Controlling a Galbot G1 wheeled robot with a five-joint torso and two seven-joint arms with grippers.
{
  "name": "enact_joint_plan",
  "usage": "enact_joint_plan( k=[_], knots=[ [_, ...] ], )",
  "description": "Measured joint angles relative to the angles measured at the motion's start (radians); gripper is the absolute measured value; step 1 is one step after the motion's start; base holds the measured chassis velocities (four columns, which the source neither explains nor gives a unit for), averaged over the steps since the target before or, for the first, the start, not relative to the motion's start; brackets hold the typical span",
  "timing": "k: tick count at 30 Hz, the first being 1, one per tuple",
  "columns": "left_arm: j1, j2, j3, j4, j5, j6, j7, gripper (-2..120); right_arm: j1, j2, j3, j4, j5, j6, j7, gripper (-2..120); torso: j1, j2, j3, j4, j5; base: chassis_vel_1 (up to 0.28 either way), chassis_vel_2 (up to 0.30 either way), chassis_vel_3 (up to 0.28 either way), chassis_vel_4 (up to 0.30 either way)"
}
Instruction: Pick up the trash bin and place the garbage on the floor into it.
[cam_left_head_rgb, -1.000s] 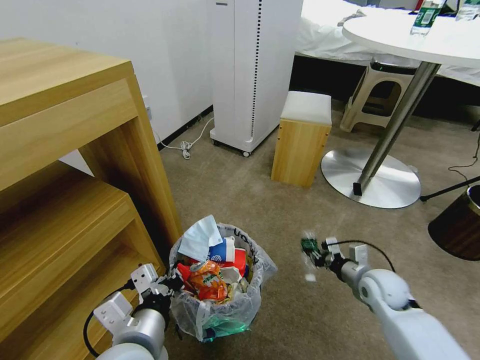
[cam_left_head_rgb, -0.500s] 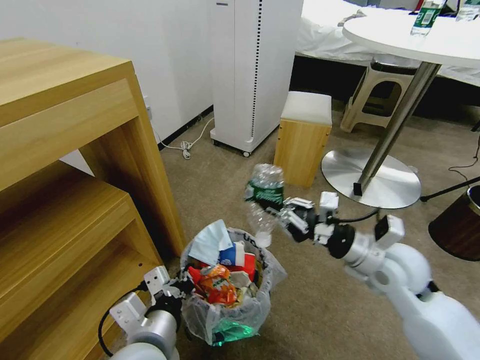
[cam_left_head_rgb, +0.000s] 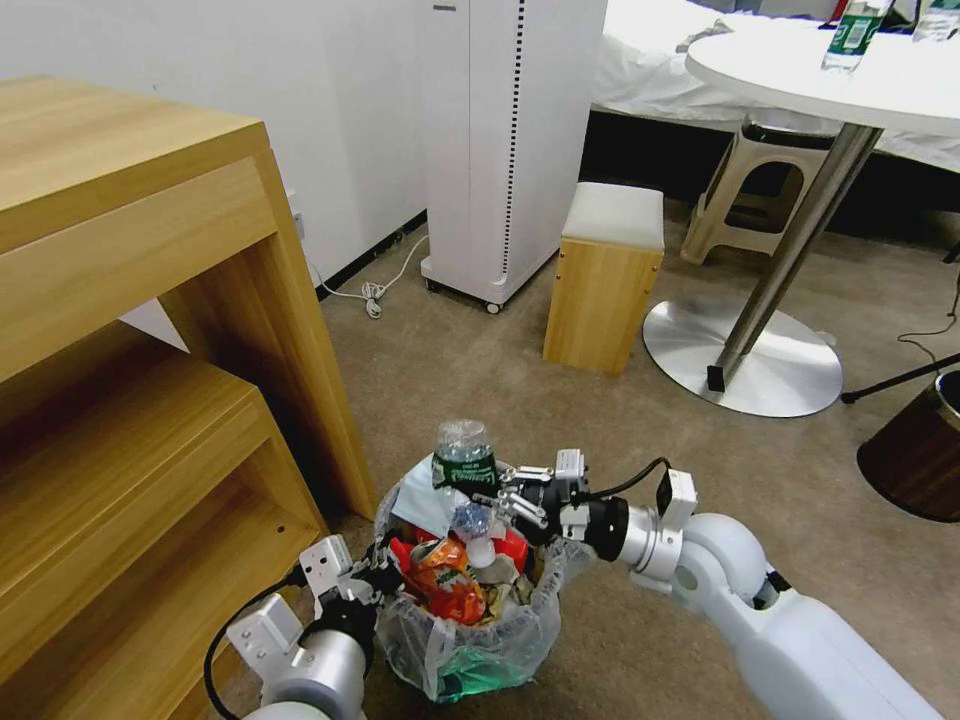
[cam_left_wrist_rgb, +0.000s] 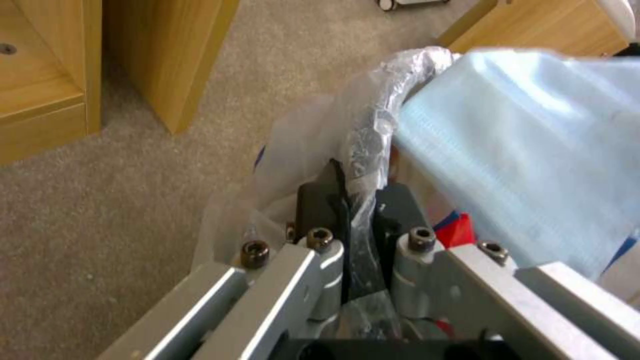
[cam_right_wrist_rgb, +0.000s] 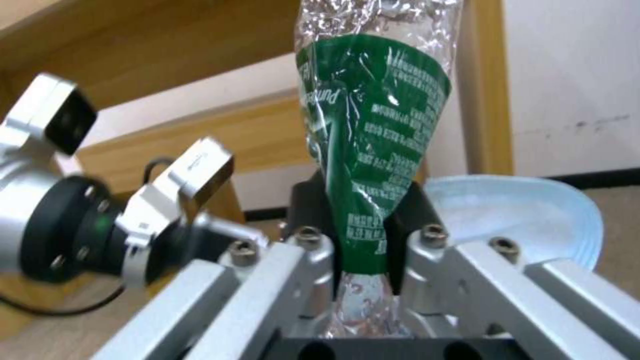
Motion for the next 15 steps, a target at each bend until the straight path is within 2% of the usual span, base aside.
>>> enact_joint_plan(
  k=[1,2,4,5,9,10,15],
  knots=[
    [0.001,0.0,-0.002,0.0,0.001,0.0,0.0,3,-0.007,-0.004,0.007,0.005,0.0,-0.006,-0.012,19,0.0,0.0,0.0,0.0,0.0,0.0,0.0,0.0,0.0],
    [0.001,0.0,-0.002,0.0,0.001,0.0,0.0,3,-0.007,-0.004,0.007,0.005,0.0,-0.006,-0.012,19,0.0,0.0,0.0,0.0,0.0,0.0,0.0,0.0,0.0],
    [0.002,-0.001,-0.005,0.0,0.003,-0.001,0.0,3,-0.021,-0.014,0.022,0.016,0.001,-0.014,-0.032,30,0.0,0.0,0.0,-0.0001,0.0,0.0,0.0,0.0,0.0],
    [0.002,-0.001,-0.005,0.0,0.003,-0.001,0.0,3,-0.021,-0.014,0.022,0.016,0.001,-0.014,-0.032,30,0.0,0.0,0.0,-0.0001,0.0,0.0,0.0,0.0,0.0],
    [0.006,-0.003,-0.005,0.0,0.013,-0.002,0.0,3,-0.04,-0.03,0.052,0.036,0.003,-0.014,-0.04,49,0.0,0.0,0.0,0.0,0.0,0.0,0.0,0.0,0.0],
    [0.006,-0.003,-0.005,0.0,0.013,-0.002,0.0,3,-0.04,-0.03,0.052,0.036,0.003,-0.014,-0.04,49,0.0,0.0,0.0,0.0,0.0,0.0,0.0,0.0,0.0],
    [0.012,-0.007,0.0,0.0,0.028,-0.005,0.002,3,-0.054,-0.048,0.085,0.055,-0.008,-0.01,-0.054,69,0.0,0.0,0.0,0.0,0.0001,0.0,0.0,0.0,0.0]
  ],
)
